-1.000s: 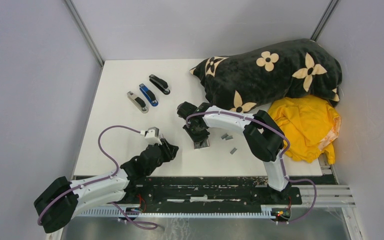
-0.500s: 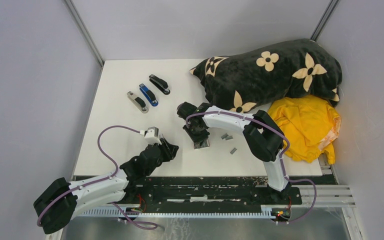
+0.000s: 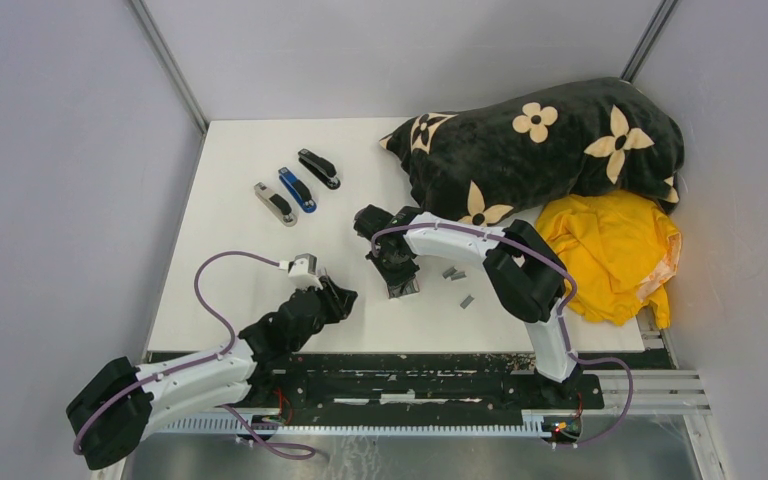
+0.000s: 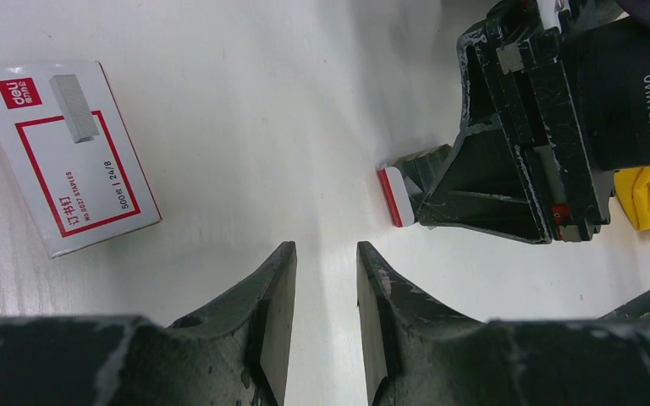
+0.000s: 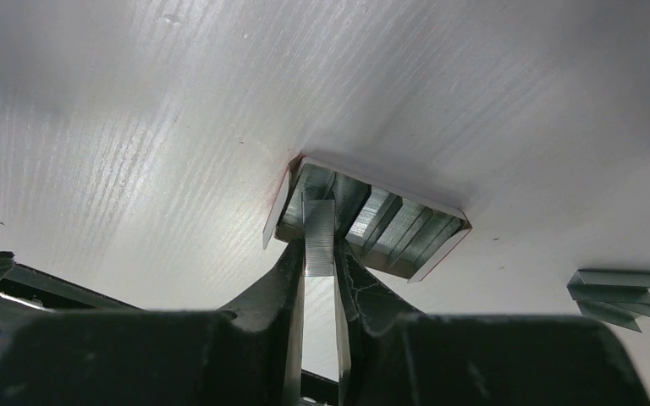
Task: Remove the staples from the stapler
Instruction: Place the staple in the staple box.
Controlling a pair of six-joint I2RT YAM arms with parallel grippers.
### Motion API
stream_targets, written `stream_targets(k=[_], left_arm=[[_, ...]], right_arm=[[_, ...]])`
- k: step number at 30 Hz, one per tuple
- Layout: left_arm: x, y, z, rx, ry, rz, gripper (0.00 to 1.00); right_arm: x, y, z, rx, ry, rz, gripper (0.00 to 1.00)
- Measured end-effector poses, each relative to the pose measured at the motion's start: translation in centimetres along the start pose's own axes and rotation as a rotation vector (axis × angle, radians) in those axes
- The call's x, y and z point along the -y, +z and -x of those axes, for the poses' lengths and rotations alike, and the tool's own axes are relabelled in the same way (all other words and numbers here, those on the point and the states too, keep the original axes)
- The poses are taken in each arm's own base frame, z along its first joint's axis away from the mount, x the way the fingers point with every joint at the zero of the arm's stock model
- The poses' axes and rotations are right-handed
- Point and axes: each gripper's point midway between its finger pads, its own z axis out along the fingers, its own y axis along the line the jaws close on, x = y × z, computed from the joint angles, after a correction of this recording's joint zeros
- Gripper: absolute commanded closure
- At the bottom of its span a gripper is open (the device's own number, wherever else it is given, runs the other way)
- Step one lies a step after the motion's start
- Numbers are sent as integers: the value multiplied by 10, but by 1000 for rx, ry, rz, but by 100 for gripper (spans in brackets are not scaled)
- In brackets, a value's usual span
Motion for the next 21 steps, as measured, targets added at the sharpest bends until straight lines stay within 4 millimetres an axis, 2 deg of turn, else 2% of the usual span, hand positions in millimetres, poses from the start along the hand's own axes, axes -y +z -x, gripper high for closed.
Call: stream_targets(k=[21], left_arm=[[1,0,1,5,-3,-5,61]], right_arm=[[5,0,2,13,33,-33,85]])
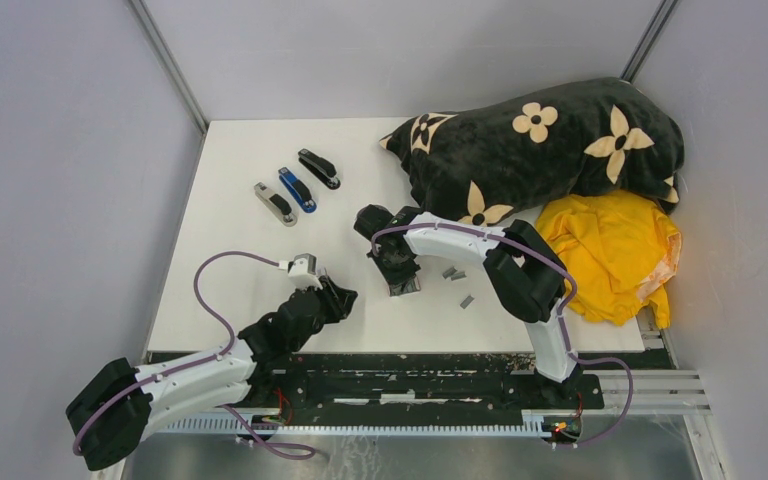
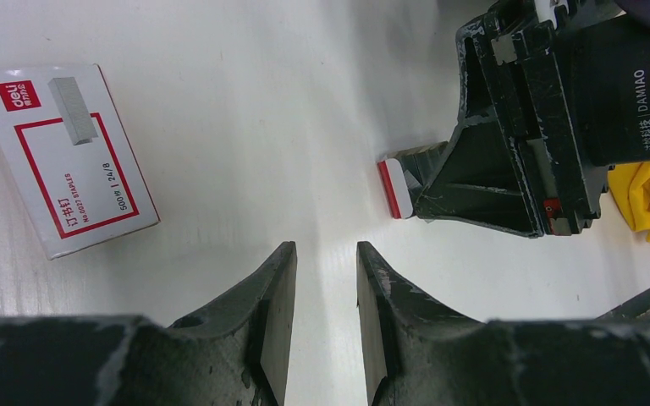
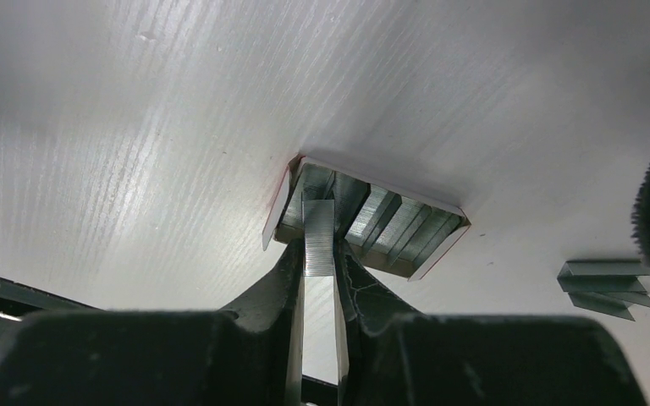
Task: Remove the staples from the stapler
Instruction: Place the staple in the staple box.
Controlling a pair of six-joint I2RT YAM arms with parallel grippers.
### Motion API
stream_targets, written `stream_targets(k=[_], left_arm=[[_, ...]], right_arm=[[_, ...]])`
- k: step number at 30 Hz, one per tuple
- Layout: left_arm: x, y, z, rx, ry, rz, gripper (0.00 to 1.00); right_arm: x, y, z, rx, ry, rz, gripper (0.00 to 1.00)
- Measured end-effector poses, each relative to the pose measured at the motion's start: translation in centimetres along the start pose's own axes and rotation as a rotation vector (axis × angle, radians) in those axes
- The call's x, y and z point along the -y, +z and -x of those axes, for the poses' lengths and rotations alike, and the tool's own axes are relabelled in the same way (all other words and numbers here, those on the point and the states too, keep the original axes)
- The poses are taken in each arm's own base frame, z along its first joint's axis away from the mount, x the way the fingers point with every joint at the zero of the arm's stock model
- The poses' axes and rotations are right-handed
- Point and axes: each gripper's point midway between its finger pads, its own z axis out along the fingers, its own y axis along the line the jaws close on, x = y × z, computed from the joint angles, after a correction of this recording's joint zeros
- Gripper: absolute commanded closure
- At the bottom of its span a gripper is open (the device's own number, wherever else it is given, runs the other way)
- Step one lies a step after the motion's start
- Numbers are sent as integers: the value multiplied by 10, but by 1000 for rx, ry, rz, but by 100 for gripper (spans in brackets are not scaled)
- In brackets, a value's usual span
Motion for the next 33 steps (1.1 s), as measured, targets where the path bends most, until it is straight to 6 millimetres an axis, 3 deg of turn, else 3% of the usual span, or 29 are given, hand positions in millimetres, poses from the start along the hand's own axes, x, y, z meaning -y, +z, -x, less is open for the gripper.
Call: stream_targets(k=[33], left_arm=[[-3,-1,-2,-7,4,8,61]], right_arm=[[3,-6,14,56,72,-5,83]])
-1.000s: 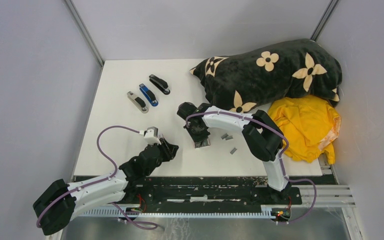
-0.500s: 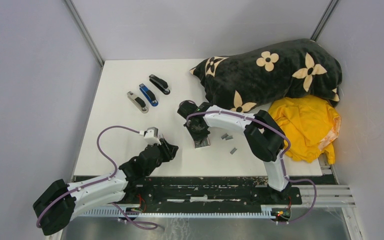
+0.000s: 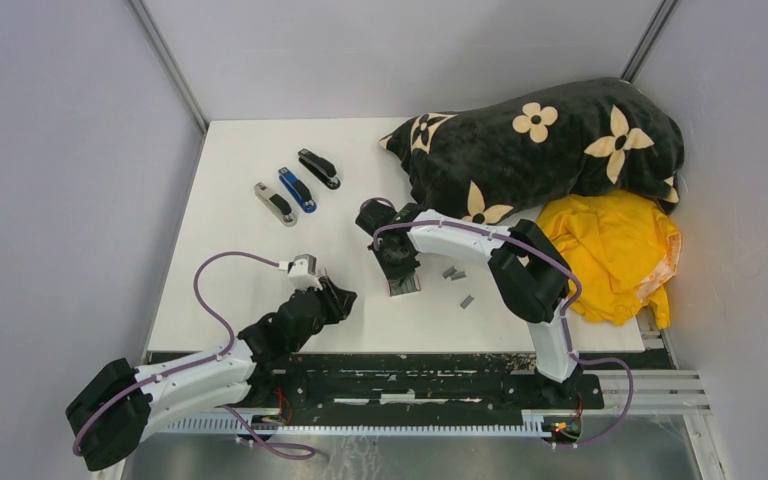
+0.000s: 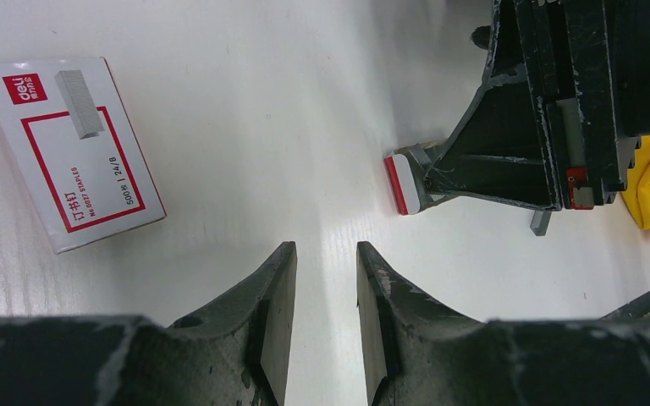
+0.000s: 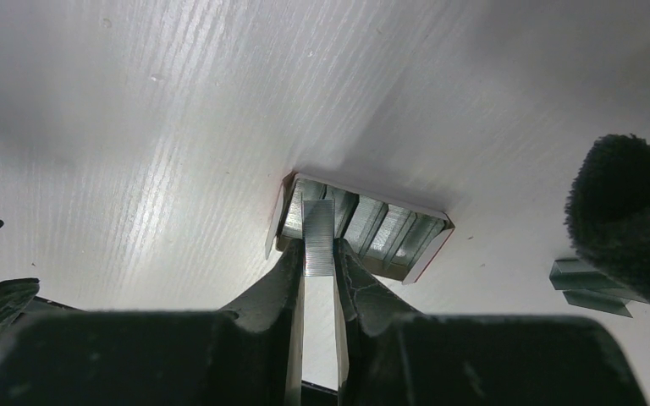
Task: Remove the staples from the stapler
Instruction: Place the staple in the staple box.
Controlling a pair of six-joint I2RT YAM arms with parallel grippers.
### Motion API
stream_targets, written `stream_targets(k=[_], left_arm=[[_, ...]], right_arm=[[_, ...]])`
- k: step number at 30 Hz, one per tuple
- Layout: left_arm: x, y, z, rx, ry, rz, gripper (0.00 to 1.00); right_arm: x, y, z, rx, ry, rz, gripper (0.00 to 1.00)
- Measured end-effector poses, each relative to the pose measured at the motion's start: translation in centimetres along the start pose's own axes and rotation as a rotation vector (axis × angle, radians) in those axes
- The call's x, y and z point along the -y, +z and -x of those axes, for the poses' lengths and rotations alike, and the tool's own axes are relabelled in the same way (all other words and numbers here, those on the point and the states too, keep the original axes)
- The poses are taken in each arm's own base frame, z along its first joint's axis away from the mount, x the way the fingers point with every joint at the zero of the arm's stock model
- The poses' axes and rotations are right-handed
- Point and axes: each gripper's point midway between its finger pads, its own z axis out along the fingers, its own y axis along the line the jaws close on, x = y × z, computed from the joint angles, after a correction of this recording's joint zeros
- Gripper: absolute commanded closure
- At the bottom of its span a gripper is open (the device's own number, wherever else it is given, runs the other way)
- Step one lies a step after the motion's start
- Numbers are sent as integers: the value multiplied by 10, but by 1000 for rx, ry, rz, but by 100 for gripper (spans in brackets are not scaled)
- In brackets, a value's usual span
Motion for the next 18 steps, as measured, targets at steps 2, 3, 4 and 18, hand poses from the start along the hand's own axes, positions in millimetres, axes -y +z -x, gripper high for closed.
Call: stream_targets(k=[2,3,4,18], left_arm=[[0,0,0,0,0,0,61],[0,0,0,0,0,0,61],[0,0,0,0,0,0,61],[0,0,0,0,0,0,61]], right_arm=[[0,0,0,1,1,0,83],[0,0,0,1,2,0,83],[0,0,0,2,4,1,83],[-1,1,1,5,11,3,80]])
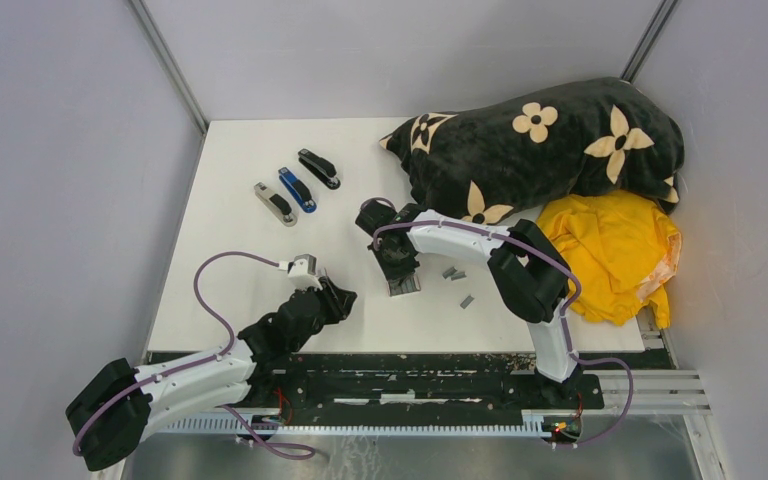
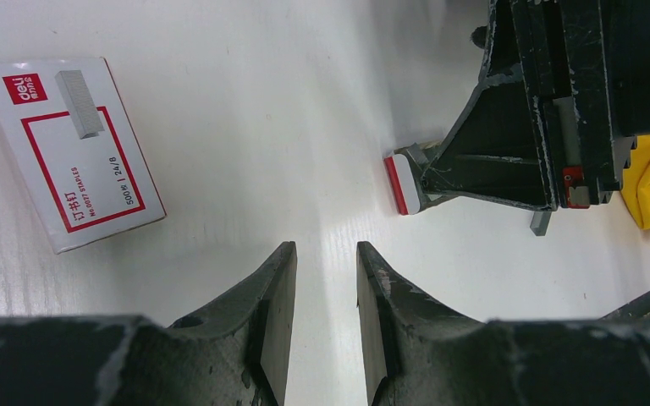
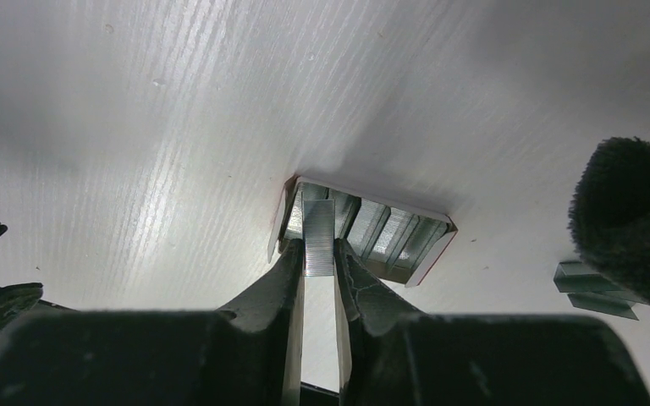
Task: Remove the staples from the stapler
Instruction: Place the staple in the staple box.
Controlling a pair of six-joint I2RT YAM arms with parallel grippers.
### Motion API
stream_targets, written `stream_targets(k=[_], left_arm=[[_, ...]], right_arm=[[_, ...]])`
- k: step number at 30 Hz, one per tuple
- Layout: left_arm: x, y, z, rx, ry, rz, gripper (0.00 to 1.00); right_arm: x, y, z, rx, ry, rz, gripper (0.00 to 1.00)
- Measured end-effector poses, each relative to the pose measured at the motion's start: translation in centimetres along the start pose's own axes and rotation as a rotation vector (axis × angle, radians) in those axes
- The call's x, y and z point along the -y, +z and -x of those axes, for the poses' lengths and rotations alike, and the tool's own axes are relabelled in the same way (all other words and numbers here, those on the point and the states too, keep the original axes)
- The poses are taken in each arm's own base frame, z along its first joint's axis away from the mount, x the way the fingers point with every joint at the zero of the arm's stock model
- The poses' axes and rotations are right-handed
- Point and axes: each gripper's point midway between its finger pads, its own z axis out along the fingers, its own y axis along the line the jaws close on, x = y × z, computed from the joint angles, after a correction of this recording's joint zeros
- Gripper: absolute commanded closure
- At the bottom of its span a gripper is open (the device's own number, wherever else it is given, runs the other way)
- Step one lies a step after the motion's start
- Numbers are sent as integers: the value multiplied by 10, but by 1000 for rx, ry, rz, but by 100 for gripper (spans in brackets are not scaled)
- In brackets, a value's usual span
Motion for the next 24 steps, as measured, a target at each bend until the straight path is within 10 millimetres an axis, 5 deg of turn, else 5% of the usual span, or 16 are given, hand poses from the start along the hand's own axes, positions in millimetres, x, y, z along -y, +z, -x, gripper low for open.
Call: stream_targets(k=[24], left_arm=[[-1,0,-1,0,0,0,61]], right_arm=[[-4,3,-2,-8,1,24,73]])
